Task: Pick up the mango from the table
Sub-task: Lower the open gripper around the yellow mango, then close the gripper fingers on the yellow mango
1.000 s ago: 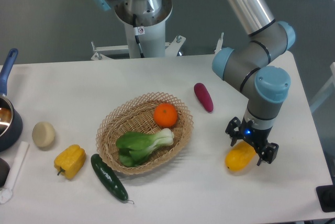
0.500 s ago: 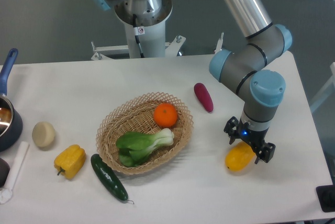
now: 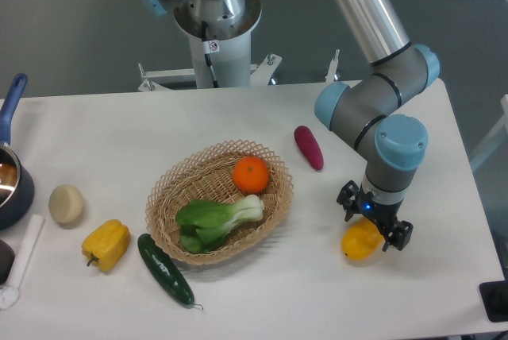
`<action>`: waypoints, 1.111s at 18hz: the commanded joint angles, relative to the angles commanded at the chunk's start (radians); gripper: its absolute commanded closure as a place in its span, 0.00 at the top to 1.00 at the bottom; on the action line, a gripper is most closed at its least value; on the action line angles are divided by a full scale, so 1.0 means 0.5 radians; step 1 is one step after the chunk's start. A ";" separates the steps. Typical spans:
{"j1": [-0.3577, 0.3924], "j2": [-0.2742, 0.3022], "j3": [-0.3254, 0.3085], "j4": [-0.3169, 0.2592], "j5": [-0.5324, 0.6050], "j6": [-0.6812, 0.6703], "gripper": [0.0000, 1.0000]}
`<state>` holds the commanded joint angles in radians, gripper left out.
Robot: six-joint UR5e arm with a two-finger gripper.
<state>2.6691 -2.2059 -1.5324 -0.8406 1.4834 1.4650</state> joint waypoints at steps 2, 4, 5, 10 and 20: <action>-0.009 -0.006 -0.003 0.000 0.000 -0.003 1.00; -0.009 -0.006 -0.003 0.000 0.000 -0.006 1.00; -0.012 -0.006 -0.003 0.000 0.000 -0.006 1.00; -0.012 -0.024 -0.003 0.003 0.003 -0.003 1.00; -0.015 -0.037 0.012 0.000 0.009 0.003 0.87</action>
<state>2.6615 -2.2243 -1.5263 -0.8406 1.4880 1.4665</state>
